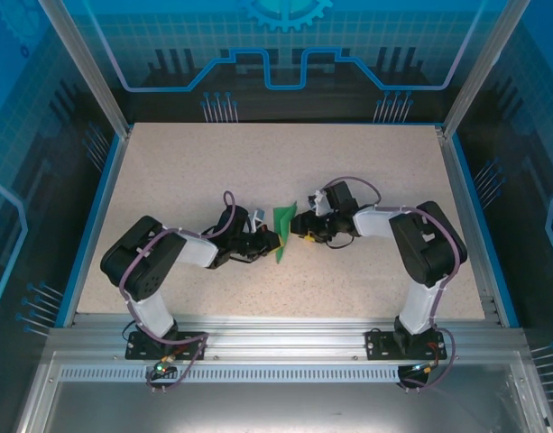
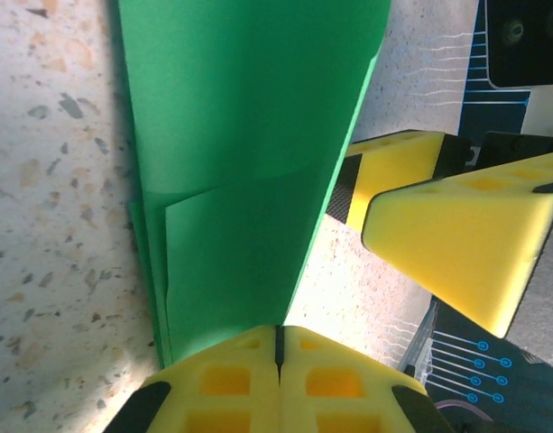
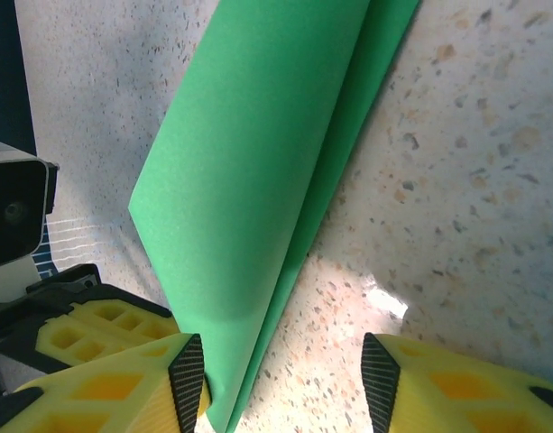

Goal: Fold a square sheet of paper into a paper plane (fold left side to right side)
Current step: Fold the wing for the fifth time at the center of the table.

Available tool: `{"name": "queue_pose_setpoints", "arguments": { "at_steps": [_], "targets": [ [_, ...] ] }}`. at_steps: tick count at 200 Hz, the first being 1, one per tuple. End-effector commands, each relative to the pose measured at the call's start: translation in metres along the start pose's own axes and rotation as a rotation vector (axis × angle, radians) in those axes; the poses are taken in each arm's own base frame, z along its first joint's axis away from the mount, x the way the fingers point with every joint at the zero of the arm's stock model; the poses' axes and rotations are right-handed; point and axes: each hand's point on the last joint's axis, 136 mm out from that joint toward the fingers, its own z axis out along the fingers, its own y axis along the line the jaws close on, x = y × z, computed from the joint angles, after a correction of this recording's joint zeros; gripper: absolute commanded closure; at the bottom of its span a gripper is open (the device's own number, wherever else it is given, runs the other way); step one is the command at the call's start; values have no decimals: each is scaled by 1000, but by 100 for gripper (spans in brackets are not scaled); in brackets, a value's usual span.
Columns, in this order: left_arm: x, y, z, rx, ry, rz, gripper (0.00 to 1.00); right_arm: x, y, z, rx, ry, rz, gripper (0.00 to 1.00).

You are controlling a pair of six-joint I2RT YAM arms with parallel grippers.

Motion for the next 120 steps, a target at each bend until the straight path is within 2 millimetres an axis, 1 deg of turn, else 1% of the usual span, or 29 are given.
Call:
{"name": "queue_pose_setpoints", "arguments": {
  "at_steps": [1,63,120],
  "targets": [
    [-1,3,-1,17,0,-10,100,-5,13,10,-22,3,-22,50],
    [-1,6,-3,15,-5,-16,100,-12,9,24,1,10,-6,55],
    [-2,7,-3,11,-6,-21,100,-14,-1,31,30,13,16,58]
  ]
}}
